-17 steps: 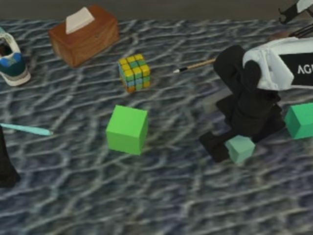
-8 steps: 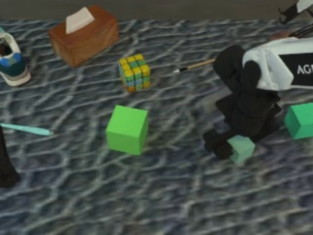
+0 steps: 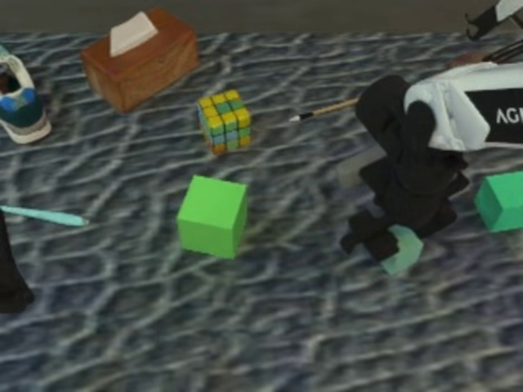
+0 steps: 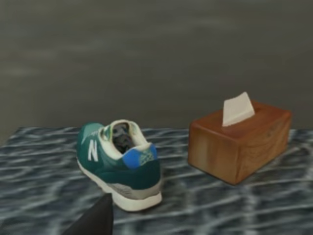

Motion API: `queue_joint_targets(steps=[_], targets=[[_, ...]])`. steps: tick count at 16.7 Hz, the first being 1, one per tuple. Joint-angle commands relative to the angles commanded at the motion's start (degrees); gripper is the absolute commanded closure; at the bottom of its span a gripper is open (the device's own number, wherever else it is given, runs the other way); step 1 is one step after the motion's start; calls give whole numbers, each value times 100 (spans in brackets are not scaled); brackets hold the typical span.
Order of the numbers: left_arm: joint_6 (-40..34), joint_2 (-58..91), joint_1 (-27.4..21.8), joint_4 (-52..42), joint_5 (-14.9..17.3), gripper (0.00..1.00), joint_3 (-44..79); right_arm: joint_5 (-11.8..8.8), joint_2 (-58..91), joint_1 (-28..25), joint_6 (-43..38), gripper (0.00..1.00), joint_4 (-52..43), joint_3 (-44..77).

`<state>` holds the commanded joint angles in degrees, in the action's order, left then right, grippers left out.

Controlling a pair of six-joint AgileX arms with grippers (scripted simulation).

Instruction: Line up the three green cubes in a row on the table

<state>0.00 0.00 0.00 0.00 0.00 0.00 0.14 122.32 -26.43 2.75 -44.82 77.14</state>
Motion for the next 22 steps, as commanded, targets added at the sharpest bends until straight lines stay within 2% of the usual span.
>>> queue_joint_targets(steps=[7, 14, 19, 22], targets=[[0, 0, 0, 0, 0, 0, 0, -12, -237, -10, 1, 100, -182, 162], [0, 0, 0, 0, 0, 0, 0, -16, -736, -38, 2, 100, -1457, 907], [0, 0, 0, 0, 0, 0, 0, -18, -747, -18, -20, 100, -1487, 925], [0, 0, 0, 0, 0, 0, 0, -8, -784, -148, -408, 100, -1527, 926]])
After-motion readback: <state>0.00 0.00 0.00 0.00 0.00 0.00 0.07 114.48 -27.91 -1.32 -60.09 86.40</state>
